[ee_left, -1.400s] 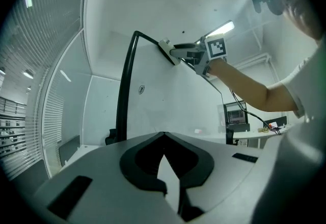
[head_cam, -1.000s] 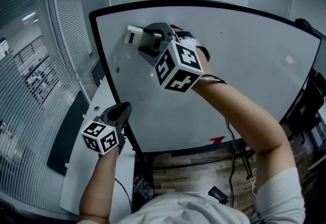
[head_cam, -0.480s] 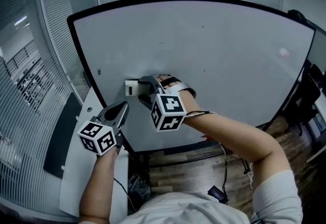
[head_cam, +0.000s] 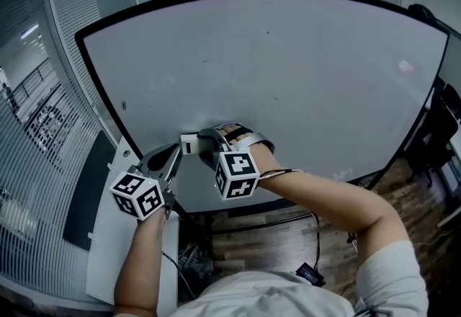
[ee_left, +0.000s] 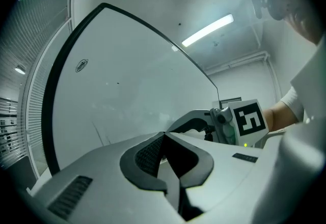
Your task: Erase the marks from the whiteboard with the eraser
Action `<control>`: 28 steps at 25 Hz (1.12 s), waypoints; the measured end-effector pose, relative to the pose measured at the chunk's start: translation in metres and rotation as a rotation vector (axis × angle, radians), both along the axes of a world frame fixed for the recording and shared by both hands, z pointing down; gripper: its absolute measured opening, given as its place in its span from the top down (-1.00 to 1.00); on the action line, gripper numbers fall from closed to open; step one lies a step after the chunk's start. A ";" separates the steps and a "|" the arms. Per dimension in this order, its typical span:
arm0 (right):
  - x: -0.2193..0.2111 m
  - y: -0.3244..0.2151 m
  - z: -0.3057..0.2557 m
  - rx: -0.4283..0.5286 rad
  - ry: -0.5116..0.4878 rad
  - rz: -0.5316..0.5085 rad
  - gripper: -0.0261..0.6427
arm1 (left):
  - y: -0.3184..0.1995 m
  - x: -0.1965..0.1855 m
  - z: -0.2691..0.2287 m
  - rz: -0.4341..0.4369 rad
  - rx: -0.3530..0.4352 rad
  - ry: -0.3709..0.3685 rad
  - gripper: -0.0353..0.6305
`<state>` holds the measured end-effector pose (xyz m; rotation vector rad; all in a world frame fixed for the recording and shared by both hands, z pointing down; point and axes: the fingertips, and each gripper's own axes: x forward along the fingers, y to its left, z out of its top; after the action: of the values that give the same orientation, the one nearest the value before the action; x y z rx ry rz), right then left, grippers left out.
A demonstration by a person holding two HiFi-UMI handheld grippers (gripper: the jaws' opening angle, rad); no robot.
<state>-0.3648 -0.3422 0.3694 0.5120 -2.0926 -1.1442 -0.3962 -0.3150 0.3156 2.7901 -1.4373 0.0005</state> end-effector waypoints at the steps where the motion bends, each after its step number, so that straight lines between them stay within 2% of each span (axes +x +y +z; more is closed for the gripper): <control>1: 0.005 -0.002 -0.007 -0.002 -0.005 -0.003 0.23 | -0.002 0.006 -0.001 0.000 -0.001 -0.002 0.88; 9: 0.058 -0.009 -0.092 0.125 -0.058 -0.024 0.23 | -0.013 0.039 -0.009 -0.022 0.007 -0.014 0.88; 15: 0.111 -0.013 -0.167 0.226 -0.114 -0.028 0.23 | -0.015 0.078 -0.031 -0.029 0.068 -0.034 0.88; 23: 0.191 -0.017 -0.290 0.233 -0.292 0.009 0.23 | -0.018 0.128 -0.044 -0.027 0.115 -0.023 0.88; 28: 0.236 -0.019 -0.343 0.275 -0.343 0.036 0.23 | -0.020 0.161 -0.053 -0.026 0.135 -0.019 0.88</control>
<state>-0.1292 -0.3608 0.0268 0.9291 -2.2071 -1.4135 -0.2351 -0.3346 0.2621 2.8844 -1.5330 -0.0736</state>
